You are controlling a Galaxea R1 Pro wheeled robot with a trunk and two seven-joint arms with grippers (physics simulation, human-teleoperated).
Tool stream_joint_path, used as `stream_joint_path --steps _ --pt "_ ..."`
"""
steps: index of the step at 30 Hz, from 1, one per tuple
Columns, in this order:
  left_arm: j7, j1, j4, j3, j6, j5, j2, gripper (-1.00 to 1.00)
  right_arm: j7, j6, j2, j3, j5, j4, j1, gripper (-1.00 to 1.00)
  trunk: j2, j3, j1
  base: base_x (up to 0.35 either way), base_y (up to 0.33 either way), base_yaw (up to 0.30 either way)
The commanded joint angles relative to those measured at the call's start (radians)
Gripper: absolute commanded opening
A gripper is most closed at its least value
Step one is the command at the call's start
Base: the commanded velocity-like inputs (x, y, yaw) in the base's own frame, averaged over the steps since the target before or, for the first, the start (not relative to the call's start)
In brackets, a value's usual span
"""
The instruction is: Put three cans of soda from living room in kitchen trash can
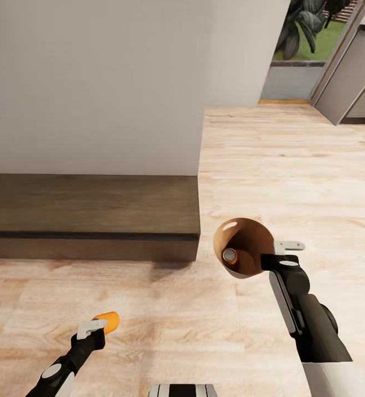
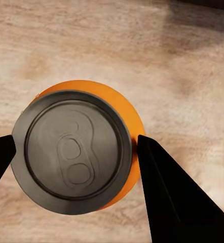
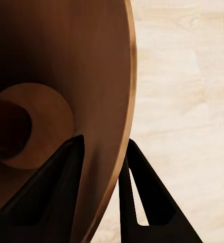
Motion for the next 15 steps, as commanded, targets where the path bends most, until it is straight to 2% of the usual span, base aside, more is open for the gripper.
stream_joint_path --steps 1,15 --pt "0.0 0.0 0.0 0.0 0.0 -0.002 0.0 -1.0 0.002 0.0 0.0 0.0 0.007 -0.001 0.0 -1.0 0.007 0.005 -0.004 0.0 0.0 0.0" --pt "0.0 0.0 0.0 -0.001 0.0 -0.002 0.0 -1.0 0.001 0.0 0.0 0.003 0.007 -0.001 0.0 -1.0 0.105 0.072 -0.058 0.0 0.0 0.0"
